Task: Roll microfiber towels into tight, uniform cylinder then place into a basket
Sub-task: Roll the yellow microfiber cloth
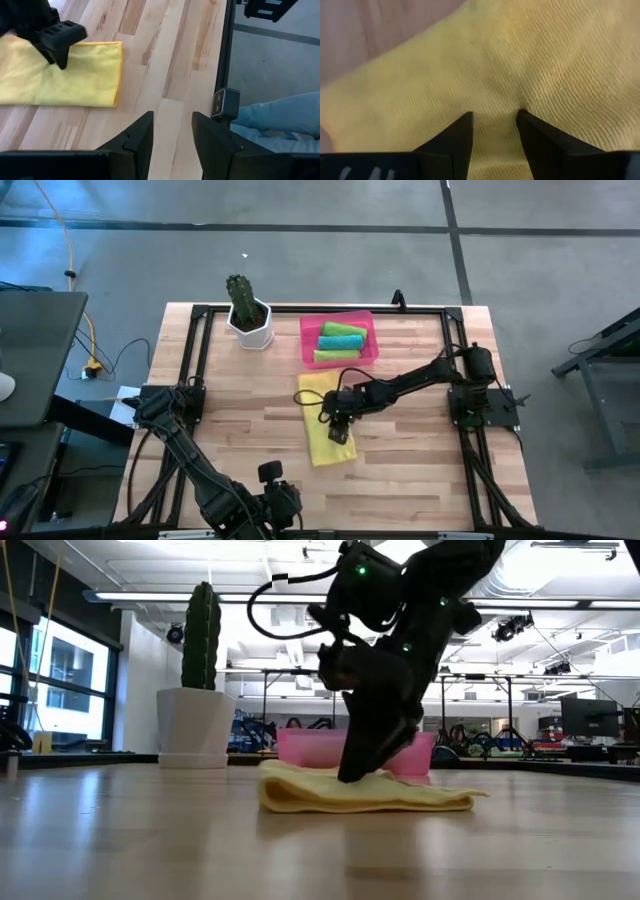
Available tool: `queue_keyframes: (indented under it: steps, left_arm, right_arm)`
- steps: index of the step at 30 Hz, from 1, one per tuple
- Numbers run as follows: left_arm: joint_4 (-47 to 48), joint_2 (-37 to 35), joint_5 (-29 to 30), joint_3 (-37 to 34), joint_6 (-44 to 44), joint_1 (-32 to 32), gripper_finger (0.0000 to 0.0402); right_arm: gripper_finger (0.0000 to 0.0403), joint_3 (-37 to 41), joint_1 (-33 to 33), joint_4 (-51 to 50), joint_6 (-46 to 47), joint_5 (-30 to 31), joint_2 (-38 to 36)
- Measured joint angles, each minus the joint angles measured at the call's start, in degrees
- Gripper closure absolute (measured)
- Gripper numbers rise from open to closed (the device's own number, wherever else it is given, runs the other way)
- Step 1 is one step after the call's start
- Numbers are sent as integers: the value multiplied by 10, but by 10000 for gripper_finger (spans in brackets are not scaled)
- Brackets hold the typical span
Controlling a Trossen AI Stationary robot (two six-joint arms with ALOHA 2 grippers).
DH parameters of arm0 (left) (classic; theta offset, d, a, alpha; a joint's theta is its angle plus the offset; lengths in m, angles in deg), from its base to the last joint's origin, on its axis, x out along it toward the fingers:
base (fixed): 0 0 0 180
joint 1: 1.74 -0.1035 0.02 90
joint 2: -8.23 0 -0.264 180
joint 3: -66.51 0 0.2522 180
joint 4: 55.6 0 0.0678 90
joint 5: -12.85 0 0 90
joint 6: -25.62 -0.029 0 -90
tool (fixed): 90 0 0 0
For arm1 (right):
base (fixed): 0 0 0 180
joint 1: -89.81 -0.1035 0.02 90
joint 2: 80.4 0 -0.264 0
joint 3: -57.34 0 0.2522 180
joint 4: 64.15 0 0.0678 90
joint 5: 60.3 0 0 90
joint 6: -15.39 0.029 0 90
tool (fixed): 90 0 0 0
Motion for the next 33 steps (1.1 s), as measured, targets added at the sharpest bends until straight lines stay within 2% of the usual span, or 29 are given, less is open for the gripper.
queue_keyframes:
  steps: [2, 5, 9, 18, 21, 26, 33]
  left_arm:
    - [0, 0, 0, 0, 0, 0, 278]
    - [1, 0, 0, 0, 0, 0, 278]
    - [2, 0, 0, 0, -5, 0, 278]
    - [1, 0, 7, 0, -5, -1, 278]
    - [1, 0, 18, 0, -19, -3, 278]
    - [1, 0, 20, 0, -35, -12, 278]
    - [1, 0, 21, 0, -60, -21, 278]
  right_arm:
    - [249, 0, -6, -1, 55, -12, 0]
    - [249, 3, -18, 3, 77, -29, -8]
    - [249, -7, -35, -38, 49, -42, -46]
    - [249, -9, -91, -175, -7, -15, -169]
    - [249, -13, -129, -177, -16, 49, -198]
    - [249, -12, -199, -181, -29, 172, -207]
    - [249, -12, -260, -221, -1, 286, -203]
